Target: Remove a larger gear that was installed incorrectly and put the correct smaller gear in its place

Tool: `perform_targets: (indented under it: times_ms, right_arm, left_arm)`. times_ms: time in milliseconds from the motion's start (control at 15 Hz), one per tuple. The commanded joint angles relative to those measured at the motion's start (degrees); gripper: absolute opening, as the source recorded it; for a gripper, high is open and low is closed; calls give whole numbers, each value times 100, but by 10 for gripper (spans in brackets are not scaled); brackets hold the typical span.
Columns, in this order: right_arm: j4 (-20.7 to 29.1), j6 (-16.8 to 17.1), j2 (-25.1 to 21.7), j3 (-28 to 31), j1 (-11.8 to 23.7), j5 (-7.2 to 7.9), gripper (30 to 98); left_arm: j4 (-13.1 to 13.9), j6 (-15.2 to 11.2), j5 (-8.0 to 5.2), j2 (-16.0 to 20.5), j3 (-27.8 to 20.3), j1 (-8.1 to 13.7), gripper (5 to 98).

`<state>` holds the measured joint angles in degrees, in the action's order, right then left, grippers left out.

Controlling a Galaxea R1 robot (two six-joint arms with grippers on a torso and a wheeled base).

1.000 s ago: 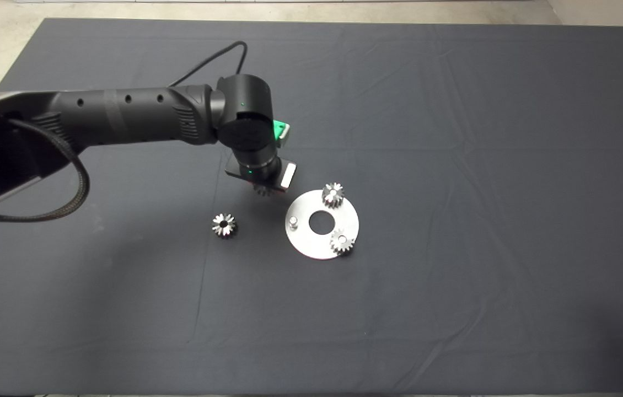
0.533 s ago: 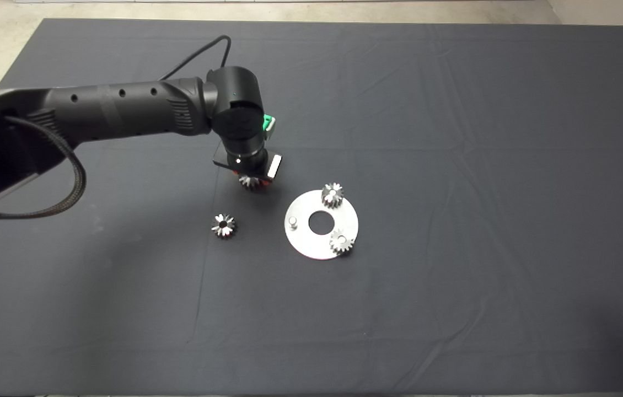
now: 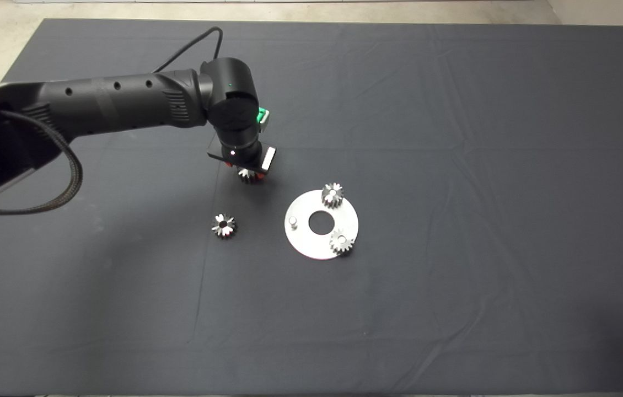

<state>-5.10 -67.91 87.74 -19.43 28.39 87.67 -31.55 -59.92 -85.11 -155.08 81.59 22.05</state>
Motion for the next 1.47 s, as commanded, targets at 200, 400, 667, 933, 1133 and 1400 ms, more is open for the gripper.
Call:
perform_targets:
  times_ms: [200,400,667,933,1133,1400]
  right_arm:
    - [149,-73,125,29,9,241,888]
    - [149,-73,134,29,9,250,888]
    - [149,-222,352,29,9,241,888]
    - [158,-362,617,29,9,250,888]
    - [167,-363,705,29,0,250,888]
    - [176,-372,793,20,0,250,888]
  left_arm:
    - [1835,-223,-436,334,-1043,1258,586]
    - [2161,-423,-436,604,-1451,1249,589]
    - [2171,-495,-436,1105,-1792,1223,646]
    - [2031,-600,-392,1387,-2061,837,735]
    - [1987,-591,82,1519,-2052,397,773]
    - [1750,-680,434,1484,-1852,221,787]
